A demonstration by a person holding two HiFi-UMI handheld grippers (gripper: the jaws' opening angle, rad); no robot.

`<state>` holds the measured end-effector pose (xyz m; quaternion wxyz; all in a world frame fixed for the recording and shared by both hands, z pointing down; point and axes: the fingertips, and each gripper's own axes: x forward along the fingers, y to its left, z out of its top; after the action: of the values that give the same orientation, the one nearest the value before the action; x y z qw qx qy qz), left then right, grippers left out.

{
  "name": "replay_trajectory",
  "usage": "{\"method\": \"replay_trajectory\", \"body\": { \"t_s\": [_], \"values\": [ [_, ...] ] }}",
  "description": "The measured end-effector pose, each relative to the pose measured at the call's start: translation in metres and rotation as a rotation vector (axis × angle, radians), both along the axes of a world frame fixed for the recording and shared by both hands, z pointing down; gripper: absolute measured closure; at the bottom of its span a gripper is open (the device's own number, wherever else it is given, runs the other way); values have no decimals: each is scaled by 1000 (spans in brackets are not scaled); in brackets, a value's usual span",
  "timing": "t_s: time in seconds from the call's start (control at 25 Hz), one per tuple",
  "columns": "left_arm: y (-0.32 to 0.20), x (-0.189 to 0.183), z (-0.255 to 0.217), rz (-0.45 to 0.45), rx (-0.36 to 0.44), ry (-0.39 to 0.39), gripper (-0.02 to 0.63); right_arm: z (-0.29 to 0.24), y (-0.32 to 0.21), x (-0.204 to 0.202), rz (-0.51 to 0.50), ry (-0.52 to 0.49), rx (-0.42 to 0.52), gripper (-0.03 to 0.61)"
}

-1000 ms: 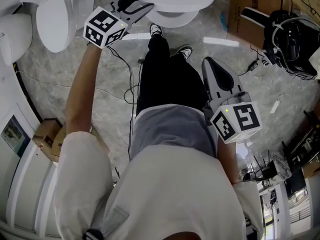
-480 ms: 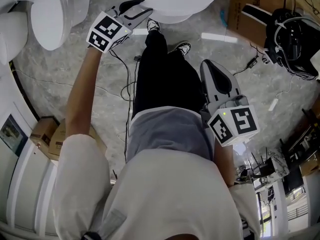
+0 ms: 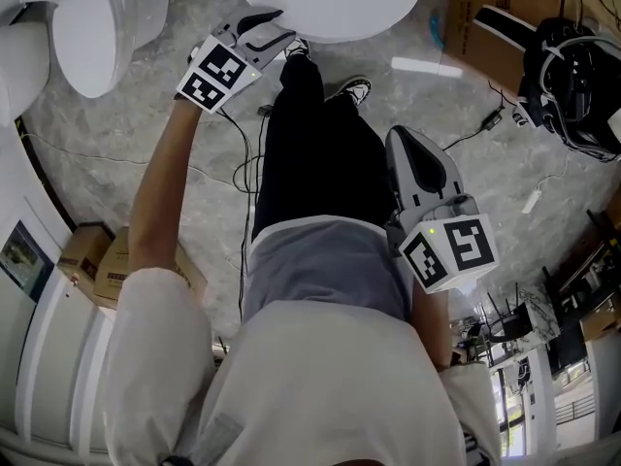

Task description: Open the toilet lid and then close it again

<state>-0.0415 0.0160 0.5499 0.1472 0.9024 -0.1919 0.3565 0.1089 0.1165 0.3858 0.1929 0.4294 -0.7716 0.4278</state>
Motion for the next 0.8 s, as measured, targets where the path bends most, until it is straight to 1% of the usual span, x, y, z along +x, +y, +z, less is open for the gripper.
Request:
{"method": "replay_trajectory", "body": {
  "t_s": [0.12, 0.24, 0.64, 0.76, 0.8],
  "values": [
    [5, 1, 13, 10, -1, -15, 460, 6, 1, 1, 2, 2, -11, 568],
    [11, 0, 25, 19, -19, -24, 460, 13, 3, 0, 0, 3, -28, 568],
    [24, -1, 77, 5, -112, -24, 465, 40, 10, 0, -5, 16, -81, 568],
    [22, -4, 94, -43, -135, -27, 493, 46, 10, 0, -4, 20, -97, 568],
    [20, -6, 100, -70, -140, -29, 536, 48, 10, 0, -4, 22, -103, 568]
  ]
}}
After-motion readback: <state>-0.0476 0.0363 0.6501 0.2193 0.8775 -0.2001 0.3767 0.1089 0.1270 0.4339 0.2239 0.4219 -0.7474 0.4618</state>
